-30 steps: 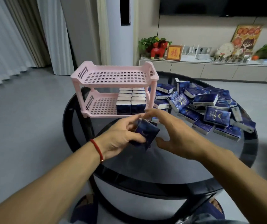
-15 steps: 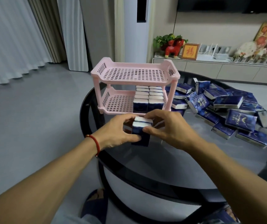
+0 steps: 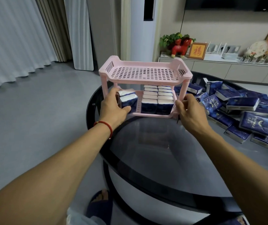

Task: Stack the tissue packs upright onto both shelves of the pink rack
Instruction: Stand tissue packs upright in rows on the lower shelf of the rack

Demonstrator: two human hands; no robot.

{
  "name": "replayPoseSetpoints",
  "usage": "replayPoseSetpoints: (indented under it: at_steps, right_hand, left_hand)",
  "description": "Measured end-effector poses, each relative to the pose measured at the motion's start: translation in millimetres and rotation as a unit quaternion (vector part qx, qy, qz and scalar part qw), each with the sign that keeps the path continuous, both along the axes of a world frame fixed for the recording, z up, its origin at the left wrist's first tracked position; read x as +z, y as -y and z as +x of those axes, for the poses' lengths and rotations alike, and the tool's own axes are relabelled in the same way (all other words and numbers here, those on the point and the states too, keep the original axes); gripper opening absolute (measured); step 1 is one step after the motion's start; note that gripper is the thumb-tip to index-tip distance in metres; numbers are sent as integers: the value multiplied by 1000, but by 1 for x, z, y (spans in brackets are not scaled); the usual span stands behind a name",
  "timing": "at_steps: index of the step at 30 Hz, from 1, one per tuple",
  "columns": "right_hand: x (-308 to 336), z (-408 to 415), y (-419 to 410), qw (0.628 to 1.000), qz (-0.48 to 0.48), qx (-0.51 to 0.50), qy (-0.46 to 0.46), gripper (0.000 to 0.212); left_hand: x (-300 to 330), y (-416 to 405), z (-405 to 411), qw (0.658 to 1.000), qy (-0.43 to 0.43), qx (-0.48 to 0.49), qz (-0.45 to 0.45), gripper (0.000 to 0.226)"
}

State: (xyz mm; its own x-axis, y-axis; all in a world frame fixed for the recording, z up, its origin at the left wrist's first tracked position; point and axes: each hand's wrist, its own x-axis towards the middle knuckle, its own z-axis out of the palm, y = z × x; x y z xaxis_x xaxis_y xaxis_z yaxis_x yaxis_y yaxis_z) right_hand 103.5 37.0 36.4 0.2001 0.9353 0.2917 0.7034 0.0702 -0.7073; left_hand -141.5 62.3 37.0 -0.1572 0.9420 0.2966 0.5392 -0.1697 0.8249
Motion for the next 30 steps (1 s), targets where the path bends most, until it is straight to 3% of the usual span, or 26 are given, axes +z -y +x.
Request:
replayPoseSetpoints:
  at_steps: [8, 12, 14, 20, 27, 30]
  right_hand:
    - [-2, 5, -9, 999, 13, -39, 30, 20]
    - [0, 16, -2, 999, 3, -22, 37, 16]
    - [0, 19, 1, 999, 7, -8, 42, 15]
    - [-3, 24, 0, 1000, 7, 12, 28, 13]
    - [-5, 28, 0, 999, 11, 24, 19, 14]
    - [-6, 29, -1, 999, 10, 27, 21, 16]
  left_hand:
    - [-9, -47, 42, 997, 11, 60, -39, 49]
    - [-11, -63, 47, 987, 102, 41, -115, 51]
    - [-15, -71, 49, 987, 107, 15, -117, 55]
    - [-21, -85, 43, 990, 23, -24, -136, 58]
    - [-25, -89, 46, 987, -111, 25, -114, 9]
    - [-25, -92, 47, 988, -101, 34, -114, 15]
